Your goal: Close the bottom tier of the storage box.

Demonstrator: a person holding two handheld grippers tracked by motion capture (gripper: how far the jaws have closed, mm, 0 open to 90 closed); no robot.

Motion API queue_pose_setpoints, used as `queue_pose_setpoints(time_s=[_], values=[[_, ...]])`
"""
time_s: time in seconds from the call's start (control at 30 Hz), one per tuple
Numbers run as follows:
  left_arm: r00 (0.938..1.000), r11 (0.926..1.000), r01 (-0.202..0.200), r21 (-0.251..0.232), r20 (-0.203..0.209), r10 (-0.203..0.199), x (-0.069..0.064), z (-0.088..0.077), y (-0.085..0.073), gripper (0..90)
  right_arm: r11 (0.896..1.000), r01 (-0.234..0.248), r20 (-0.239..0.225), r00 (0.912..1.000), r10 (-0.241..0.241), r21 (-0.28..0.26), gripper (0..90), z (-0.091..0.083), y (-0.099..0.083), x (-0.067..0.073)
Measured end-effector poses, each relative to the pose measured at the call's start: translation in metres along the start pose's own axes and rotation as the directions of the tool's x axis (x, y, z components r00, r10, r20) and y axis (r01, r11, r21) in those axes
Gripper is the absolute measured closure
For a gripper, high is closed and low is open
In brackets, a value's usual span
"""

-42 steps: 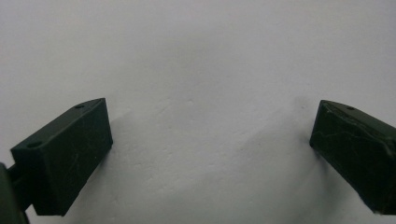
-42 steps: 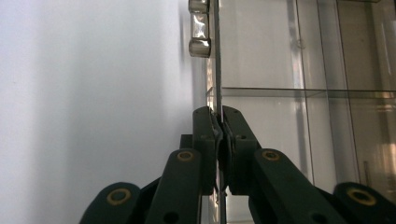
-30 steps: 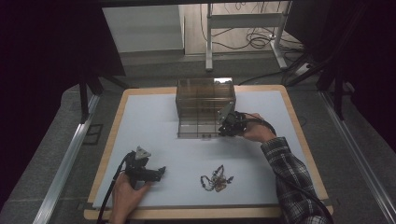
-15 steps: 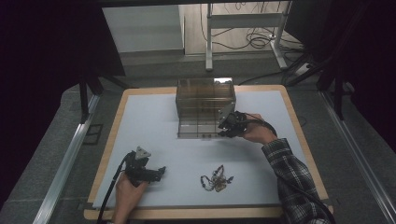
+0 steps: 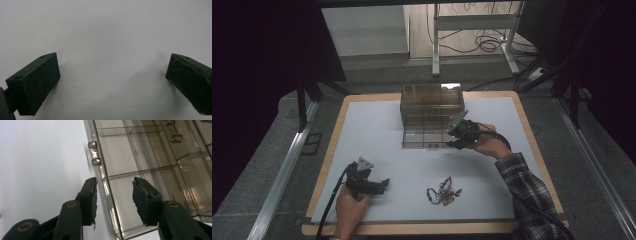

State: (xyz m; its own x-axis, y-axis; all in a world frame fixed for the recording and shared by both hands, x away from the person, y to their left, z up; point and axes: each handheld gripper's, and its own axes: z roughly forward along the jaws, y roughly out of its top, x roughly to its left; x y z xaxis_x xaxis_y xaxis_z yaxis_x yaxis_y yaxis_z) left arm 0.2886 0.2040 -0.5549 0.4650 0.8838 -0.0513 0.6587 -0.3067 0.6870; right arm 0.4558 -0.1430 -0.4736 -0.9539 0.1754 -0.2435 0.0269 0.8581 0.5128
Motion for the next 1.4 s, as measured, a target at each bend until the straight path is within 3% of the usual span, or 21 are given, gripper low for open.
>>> queue_pose_setpoints(time_s=[0.37,0.73,1.17,1.4], values=[[1.0,1.0,-0.005,0.004,0.0,0.005,0.0,0.0,0.0,0.0,0.997,-0.068,0.005,0.9977,0.068,-0.038,48.9,-0.006,-0.004,0.01],[1.0,1.0,-0.005,0.003,0.0,0.005,0.0,0.0,0.0,0.0,0.984,-0.161,0.0,0.9869,0.162,-0.07,48.7,-0.012,-0.01,0.023],[1.0,1.0,-0.001,-0.001,-0.001,0.001,0.0,0.0,0.0,0.0,0.972,-0.208,0.016,0.9773,0.211,-0.104,45.3,-0.015,-0.019,0.036],[1.0,1.0,-0.001,-0.001,-0.001,0.001,0.0,0.0,0.0,0.0,0.97,-0.207,0.037,0.9763,0.213,-0.128,43.9,-0.018,-0.02,0.046]])
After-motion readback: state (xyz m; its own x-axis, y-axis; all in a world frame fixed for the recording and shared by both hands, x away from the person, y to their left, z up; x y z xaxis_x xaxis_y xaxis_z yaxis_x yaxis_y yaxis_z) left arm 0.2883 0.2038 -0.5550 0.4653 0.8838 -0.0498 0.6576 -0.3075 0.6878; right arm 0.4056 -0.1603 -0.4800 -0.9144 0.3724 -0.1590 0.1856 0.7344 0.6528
